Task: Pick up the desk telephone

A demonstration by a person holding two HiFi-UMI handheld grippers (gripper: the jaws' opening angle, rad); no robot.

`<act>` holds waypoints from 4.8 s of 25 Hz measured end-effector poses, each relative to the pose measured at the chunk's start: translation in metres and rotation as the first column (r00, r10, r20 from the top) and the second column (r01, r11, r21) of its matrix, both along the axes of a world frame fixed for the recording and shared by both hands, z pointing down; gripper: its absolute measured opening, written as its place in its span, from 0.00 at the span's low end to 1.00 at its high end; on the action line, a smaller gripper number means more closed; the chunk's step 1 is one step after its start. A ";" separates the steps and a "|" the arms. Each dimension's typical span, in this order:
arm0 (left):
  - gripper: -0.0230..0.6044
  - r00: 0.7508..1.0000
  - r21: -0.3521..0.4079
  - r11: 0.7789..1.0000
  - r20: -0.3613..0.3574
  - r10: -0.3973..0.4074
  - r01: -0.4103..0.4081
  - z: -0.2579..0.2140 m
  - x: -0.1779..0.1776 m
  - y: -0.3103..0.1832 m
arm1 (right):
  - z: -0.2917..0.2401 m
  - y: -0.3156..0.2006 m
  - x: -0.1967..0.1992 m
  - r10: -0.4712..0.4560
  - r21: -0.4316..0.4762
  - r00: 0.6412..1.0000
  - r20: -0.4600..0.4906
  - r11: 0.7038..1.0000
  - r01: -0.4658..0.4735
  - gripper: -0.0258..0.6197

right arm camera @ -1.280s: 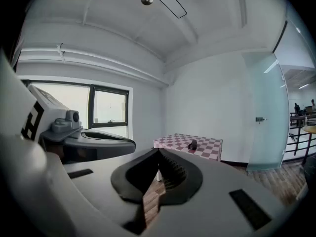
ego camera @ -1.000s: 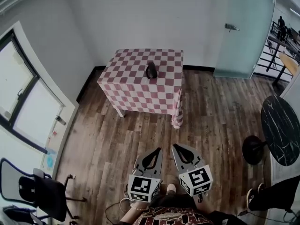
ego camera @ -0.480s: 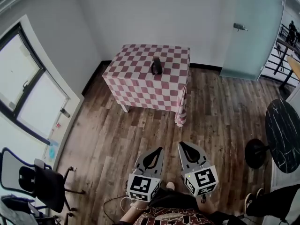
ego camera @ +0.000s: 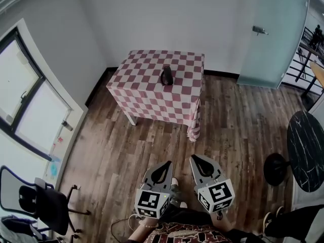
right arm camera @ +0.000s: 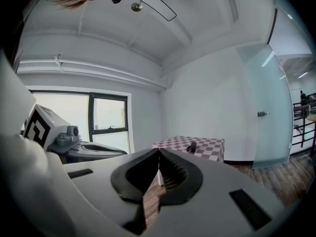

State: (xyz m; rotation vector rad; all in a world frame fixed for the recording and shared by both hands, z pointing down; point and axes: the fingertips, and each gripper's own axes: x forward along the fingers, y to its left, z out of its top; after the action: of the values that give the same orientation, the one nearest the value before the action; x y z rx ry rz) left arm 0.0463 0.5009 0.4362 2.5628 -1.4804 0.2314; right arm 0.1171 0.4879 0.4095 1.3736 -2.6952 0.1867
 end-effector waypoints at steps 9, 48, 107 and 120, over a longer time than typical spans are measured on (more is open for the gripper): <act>0.05 1.000 0.011 1.000 -0.006 0.021 -0.021 0.000 -0.014 -0.092 | 0.005 -0.085 -0.021 -0.007 -0.014 0.999 -0.036 1.000 0.007 0.07; 0.05 0.999 -0.056 0.998 -0.032 0.023 -0.025 0.008 -0.023 -0.305 | 0.021 -0.301 -0.052 -0.106 -0.087 0.994 -0.017 0.991 0.104 0.07; 0.05 0.993 -0.061 0.992 -0.058 0.105 -0.108 0.007 -0.065 -0.520 | 0.024 -0.509 -0.111 -0.108 -0.111 0.993 -0.054 0.989 0.102 0.07; 0.05 0.989 -0.098 0.986 -0.075 0.124 -0.131 0.016 -0.087 -0.550 | 0.038 -0.537 -0.129 -0.057 -0.156 0.996 -0.067 0.987 0.046 0.07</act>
State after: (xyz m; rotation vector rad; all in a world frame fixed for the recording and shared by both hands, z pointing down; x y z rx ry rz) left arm -0.0410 -0.0486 0.4524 2.5585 -1.2483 0.2273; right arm -0.0114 -0.0490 0.4471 1.2414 -2.5936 0.3272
